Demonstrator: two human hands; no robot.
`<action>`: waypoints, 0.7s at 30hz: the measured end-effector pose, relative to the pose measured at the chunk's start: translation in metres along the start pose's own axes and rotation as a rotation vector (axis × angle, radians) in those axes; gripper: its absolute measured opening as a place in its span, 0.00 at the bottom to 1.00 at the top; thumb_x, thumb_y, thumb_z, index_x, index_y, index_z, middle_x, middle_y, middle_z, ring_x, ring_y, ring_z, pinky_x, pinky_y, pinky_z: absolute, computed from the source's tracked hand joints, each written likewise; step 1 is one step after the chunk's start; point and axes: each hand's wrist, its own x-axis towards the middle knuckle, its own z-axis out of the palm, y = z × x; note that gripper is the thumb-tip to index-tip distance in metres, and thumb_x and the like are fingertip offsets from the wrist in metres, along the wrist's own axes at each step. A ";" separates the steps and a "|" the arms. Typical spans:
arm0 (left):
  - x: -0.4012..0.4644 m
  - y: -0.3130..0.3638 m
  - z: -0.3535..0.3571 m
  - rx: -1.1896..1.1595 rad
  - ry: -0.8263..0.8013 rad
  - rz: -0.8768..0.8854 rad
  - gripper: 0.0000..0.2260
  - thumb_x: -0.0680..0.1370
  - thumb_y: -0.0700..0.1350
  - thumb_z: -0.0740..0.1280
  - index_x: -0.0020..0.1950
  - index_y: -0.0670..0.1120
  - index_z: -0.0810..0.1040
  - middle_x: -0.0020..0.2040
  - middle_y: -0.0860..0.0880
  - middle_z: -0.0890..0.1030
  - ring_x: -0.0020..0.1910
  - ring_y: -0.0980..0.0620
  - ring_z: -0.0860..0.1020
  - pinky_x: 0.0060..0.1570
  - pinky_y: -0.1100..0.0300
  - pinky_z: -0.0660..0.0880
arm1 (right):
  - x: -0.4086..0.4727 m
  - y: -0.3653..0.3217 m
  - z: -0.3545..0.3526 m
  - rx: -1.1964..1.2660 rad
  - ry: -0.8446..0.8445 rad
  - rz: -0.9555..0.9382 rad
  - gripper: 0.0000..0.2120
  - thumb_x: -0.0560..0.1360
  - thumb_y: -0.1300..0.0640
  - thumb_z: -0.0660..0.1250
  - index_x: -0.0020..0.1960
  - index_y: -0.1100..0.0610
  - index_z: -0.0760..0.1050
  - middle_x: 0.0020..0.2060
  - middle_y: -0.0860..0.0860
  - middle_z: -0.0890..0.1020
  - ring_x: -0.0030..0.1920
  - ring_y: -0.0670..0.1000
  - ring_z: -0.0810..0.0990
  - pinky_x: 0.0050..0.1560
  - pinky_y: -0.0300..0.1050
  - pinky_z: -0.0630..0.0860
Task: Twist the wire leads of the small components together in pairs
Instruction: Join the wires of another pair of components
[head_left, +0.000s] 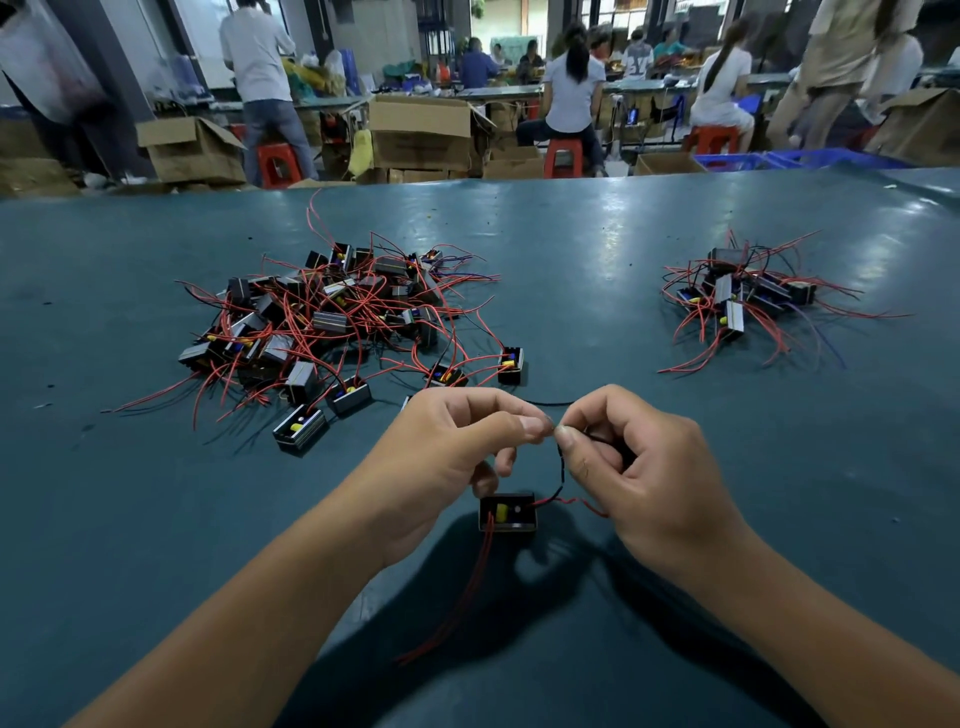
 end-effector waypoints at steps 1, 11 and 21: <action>0.000 0.000 -0.001 -0.017 -0.002 -0.013 0.05 0.71 0.44 0.70 0.42 0.45 0.86 0.41 0.43 0.81 0.32 0.54 0.71 0.29 0.63 0.65 | 0.000 0.001 -0.001 0.003 0.005 0.009 0.05 0.75 0.55 0.66 0.41 0.52 0.74 0.22 0.44 0.64 0.25 0.44 0.61 0.28 0.39 0.63; 0.000 0.000 -0.005 -0.130 -0.065 -0.115 0.11 0.72 0.44 0.69 0.49 0.44 0.87 0.46 0.49 0.85 0.33 0.58 0.74 0.29 0.66 0.67 | 0.003 0.002 -0.003 -0.039 0.058 -0.001 0.05 0.75 0.54 0.66 0.41 0.53 0.74 0.23 0.44 0.64 0.25 0.44 0.61 0.27 0.38 0.62; -0.001 0.002 -0.007 0.251 0.050 0.199 0.08 0.74 0.46 0.69 0.49 0.51 0.88 0.40 0.56 0.84 0.37 0.60 0.76 0.35 0.69 0.70 | 0.002 0.006 -0.003 -0.017 0.045 0.017 0.06 0.76 0.53 0.66 0.41 0.52 0.74 0.23 0.44 0.64 0.26 0.43 0.61 0.29 0.34 0.62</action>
